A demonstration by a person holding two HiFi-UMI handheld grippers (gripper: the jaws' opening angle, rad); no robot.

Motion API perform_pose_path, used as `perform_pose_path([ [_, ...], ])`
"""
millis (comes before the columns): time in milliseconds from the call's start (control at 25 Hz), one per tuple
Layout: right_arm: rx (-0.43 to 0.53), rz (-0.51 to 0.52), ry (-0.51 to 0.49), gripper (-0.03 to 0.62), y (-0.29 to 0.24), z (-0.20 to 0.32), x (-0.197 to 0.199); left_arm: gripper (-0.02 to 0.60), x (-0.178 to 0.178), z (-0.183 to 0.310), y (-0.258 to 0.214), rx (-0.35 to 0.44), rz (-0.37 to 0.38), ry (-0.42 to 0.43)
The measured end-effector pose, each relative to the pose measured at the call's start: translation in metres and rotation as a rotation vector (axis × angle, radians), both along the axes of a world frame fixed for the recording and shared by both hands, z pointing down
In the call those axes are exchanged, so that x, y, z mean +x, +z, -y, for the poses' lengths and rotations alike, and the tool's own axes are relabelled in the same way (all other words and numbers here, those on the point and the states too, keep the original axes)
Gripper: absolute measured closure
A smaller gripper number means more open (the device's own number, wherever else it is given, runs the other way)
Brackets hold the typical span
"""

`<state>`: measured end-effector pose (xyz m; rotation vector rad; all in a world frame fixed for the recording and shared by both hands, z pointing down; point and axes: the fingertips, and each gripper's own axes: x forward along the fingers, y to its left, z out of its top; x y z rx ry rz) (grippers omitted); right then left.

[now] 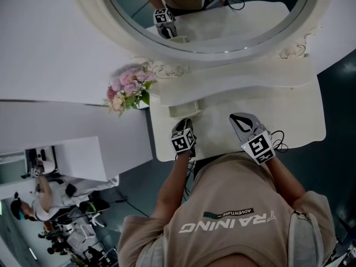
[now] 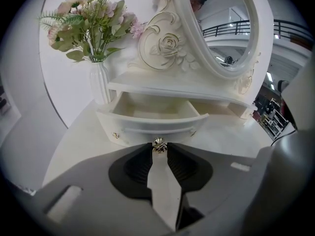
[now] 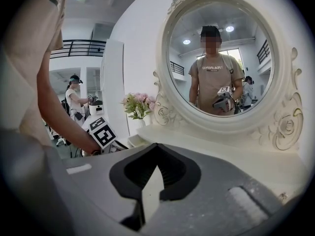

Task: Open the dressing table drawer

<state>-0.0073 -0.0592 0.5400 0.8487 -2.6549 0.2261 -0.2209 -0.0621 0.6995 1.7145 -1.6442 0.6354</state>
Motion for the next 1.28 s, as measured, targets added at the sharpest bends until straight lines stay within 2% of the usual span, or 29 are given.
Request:
perform_pose_path([
  [160,-0.007,-0.002,0.009,0.592,0.003,0.002,-0.001,0.434,-0.001,-0.003,0.002,-0.006,-0.015,0.002],
  [440,-0.025,-0.009,0.013,0.592,0.007,0.001,-0.009,0.436,-0.003,-0.024,0.0,-0.005,-0.085,0.0],
  [560,-0.035,-0.011,0.011,0.592,0.007,0.001,-0.015,0.487,-0.004,-0.033,-0.006,0.002,-0.127,0.009],
  [640,-0.039,-0.011,0.009,0.592,0.005,0.002,-0.021,0.564,-0.002,-0.034,-0.015,0.022,-0.156,0.041],
  [720,-0.038,-0.016,0.001,0.592,0.002,0.002,-0.027,0.565,0.001,-0.035,-0.024,0.042,-0.174,0.08],
  [1000,-0.037,-0.024,0.0,0.592,-0.009,0.009,-0.05,0.564,0.005,-0.029,-0.074,0.114,-0.131,0.192],
  [1160,-0.009,-0.002,0.002,0.592,-0.026,0.019,-0.065,0.563,0.009,-0.017,-0.113,0.185,-0.126,0.242],
  [1280,-0.006,0.019,0.004,0.592,-0.036,0.027,-0.072,0.563,0.009,-0.006,-0.14,0.239,-0.094,0.278],
])
